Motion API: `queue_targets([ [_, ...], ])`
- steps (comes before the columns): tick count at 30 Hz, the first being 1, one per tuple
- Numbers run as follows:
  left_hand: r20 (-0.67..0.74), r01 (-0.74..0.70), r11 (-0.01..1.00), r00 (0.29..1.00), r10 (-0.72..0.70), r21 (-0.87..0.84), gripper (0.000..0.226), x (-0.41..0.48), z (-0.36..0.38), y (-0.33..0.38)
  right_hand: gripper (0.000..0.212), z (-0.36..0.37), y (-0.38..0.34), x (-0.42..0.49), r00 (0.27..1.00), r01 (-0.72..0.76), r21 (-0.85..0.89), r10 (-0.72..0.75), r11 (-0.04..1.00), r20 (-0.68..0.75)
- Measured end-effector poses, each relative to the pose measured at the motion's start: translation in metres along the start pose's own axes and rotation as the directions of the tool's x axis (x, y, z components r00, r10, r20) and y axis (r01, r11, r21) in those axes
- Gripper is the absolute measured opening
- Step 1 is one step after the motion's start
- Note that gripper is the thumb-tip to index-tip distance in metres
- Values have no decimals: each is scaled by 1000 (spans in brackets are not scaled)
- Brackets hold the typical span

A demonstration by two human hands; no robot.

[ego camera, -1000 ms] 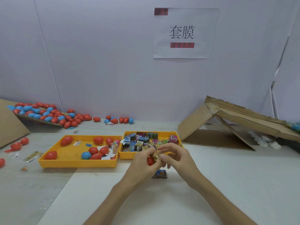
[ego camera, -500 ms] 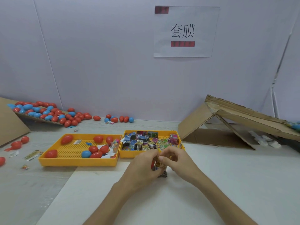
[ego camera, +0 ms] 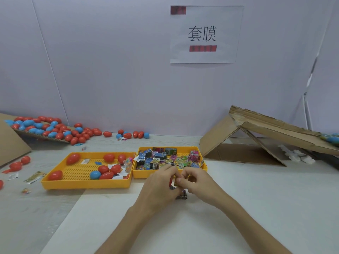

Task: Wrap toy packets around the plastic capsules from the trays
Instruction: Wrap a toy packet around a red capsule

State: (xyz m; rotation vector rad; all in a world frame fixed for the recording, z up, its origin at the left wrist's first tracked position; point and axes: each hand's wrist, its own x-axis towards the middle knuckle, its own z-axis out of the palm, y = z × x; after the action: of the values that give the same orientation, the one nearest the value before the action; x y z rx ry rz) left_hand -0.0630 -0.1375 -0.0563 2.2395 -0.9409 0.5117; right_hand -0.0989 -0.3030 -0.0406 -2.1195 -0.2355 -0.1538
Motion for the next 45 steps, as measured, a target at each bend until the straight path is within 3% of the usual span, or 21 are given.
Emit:
queue_targets([
  [4,-4,-31,995,1000,31,-98,24,-1,-2,-3,19,-8,-4,-1,999,21,149,-15,989,-38],
  [8,134,66,973,990,-36,-223,67,-4,3,-2,14,-16,-4,0,992,39,241,-10,970,-123],
  [12,128,224,784,975,-184,-579,68,-1,0,0,14,-21,-1,0,990,8,309,38,951,-140],
  [14,103,256,691,961,-255,-676,61,1,-2,1,13,-21,-2,0,991,-18,355,64,935,-118],
  [20,58,280,665,940,-335,-692,36,5,-11,4,12,-20,-5,0,991,-39,405,87,913,-98],
  [26,34,280,545,908,-417,-790,26,6,-20,1,11,-21,-4,-1,986,-10,455,84,891,-143],
  [31,46,251,396,887,-459,-883,21,7,-22,-1,38,-23,-3,0,986,26,548,71,836,-154],
  [34,51,233,344,884,-464,-910,27,8,-21,0,43,-24,-3,0,986,44,577,58,815,-157],
  [45,96,261,342,897,-432,-903,34,8,-20,0,35,-21,0,1,991,22,630,68,776,-118],
])
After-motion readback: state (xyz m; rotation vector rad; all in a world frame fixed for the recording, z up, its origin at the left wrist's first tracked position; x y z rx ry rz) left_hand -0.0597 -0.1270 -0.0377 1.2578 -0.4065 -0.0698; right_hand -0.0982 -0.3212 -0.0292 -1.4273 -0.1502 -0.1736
